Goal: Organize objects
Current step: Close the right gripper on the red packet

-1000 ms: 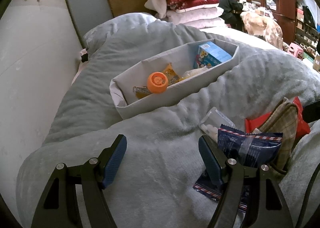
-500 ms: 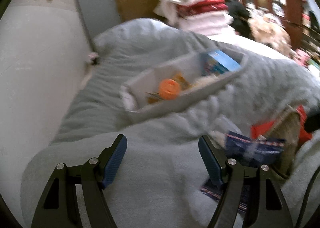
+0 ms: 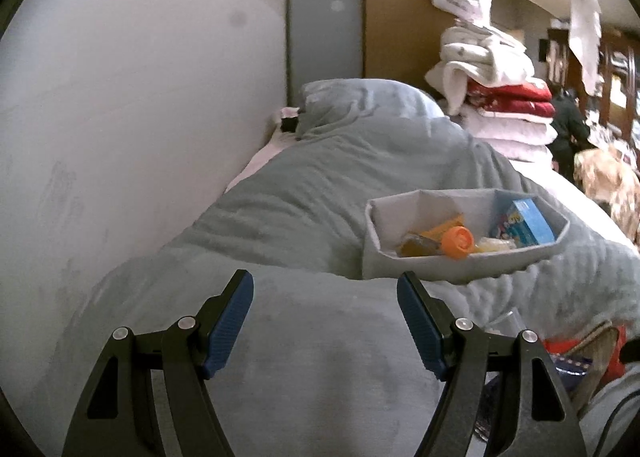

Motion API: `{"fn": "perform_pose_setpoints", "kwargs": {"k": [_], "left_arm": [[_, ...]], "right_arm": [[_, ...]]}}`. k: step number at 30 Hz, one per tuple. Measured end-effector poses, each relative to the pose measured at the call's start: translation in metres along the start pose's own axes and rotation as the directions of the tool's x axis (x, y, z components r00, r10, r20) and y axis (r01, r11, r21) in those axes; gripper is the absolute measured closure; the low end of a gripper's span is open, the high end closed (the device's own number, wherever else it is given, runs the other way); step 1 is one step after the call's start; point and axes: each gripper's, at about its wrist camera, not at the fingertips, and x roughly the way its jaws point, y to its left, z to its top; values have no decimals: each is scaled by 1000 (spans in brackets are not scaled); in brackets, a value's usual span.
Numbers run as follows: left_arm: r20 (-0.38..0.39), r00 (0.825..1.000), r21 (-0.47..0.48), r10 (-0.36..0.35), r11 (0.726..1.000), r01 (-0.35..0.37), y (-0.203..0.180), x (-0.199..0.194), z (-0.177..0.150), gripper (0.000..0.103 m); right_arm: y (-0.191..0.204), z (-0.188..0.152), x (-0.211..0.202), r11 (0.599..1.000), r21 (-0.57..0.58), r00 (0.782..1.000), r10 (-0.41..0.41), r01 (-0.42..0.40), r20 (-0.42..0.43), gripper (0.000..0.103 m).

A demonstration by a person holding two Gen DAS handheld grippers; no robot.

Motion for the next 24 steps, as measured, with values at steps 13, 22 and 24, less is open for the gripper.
{"fn": "perform_pose_setpoints", "kwargs": {"k": [13,22,24], "left_arm": [[-36,999,-17,-16,1000,16,5,6,-2,29],[-44,999,42,-20,999,22,-6,8,-2,29],[-41,999,67,-22,997,24,-11,8,-3,29]], "right_arm": [[1,-2,4,998,-44,999,50,-50,-17,19],[-5,-4,-2,999,-13,999,35,-35,18,39],[-8,-5,-5,999,-2,999,35,-35,23,48]]}}
